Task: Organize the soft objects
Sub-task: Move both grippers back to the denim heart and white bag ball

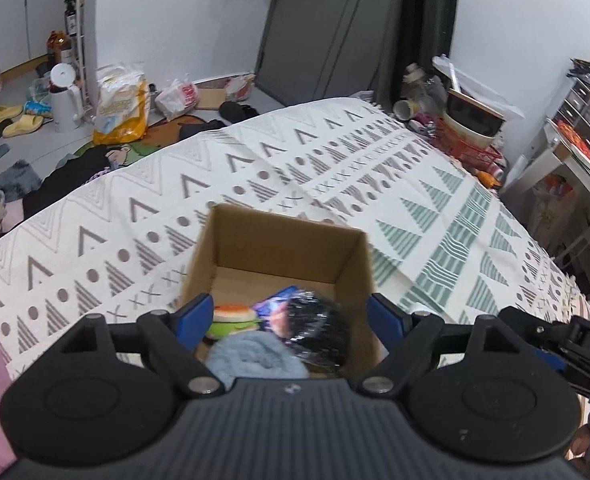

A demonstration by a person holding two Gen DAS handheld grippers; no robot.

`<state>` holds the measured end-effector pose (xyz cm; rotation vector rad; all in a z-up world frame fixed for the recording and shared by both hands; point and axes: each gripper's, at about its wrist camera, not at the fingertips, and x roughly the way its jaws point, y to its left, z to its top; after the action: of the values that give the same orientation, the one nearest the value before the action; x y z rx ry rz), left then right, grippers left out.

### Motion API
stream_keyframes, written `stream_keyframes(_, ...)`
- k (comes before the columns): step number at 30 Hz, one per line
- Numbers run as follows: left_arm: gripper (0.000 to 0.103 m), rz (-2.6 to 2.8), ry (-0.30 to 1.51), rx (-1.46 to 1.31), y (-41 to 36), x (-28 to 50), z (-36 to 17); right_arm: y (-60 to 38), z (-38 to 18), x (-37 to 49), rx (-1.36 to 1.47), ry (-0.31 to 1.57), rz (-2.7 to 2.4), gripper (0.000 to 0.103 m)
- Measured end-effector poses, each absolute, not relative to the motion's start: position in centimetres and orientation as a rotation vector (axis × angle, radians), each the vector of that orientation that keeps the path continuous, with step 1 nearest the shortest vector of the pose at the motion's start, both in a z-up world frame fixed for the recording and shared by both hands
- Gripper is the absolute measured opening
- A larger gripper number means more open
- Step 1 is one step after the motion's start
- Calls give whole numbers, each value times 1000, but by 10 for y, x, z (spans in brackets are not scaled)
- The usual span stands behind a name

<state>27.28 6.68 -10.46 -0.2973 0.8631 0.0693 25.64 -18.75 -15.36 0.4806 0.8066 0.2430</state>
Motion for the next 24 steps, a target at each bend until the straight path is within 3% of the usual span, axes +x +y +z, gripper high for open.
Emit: stream_keyframes(24, 79, -38, 883, -245, -38, 284, -110, -257, -163, 257, 643, 819, 203, 61)
